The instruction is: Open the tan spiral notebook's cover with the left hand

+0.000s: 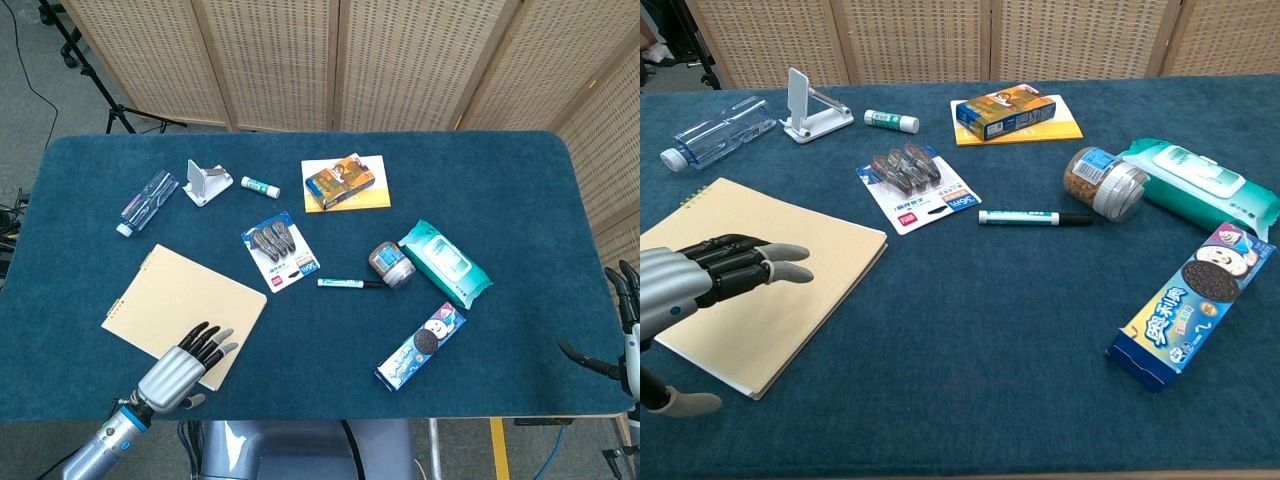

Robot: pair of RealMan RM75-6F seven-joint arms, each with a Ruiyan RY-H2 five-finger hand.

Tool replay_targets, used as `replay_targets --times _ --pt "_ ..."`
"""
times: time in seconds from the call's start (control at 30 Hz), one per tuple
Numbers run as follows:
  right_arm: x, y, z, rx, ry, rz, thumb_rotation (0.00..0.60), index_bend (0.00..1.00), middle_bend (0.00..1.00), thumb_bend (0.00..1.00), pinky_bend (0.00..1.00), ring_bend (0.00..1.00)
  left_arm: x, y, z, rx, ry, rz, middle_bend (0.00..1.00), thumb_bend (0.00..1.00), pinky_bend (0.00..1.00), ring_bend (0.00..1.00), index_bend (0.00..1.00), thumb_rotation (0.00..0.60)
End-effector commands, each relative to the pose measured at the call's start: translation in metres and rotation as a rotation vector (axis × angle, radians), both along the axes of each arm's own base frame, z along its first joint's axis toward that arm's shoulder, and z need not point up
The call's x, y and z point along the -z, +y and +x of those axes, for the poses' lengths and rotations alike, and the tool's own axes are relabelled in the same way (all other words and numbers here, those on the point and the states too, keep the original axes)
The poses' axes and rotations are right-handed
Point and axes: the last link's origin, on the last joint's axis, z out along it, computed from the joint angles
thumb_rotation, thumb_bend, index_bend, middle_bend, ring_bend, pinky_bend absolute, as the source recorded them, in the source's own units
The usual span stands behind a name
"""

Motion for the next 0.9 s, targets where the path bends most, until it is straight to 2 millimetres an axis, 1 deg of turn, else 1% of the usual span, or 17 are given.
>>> replay_targets --times 0.03,0.2,0.43,0.9 --pt "0.0 0.0 0.0 -0.001 0.0 0.001 0.6 0.07 0.0 0.0 0.0 0.0 0.003 0.0 0.003 0.002 0.0 -0.009 0.0 0.08 0.0 0.0 0.19 0.6" --pt "0.0 0.0 0.0 0.0 -0.001 0.001 0.6 0.07 0.0 0.0 0.0 0.0 0.005 -0.003 0.004 0.006 0.001 -0.014 0.0 0.12 0.0 0.0 0.25 0.6" --pt "0.0 0.0 0.0 0.0 -0.006 0.003 0.6 0.07 0.0 0.0 0.0 0.0 0.006 -0.004 0.004 0.008 0.006 -0.004 0.0 0.13 0.0 0.0 0.26 0.6" --pt "0.001 -0.001 -0.001 0.003 -0.007 0.014 0.6 0.07 0.0 0.0 0.0 0.0 0.018 0.001 0.009 0.011 0.023 0.009 0.0 0.15 0.0 0.0 0.29 0.6"
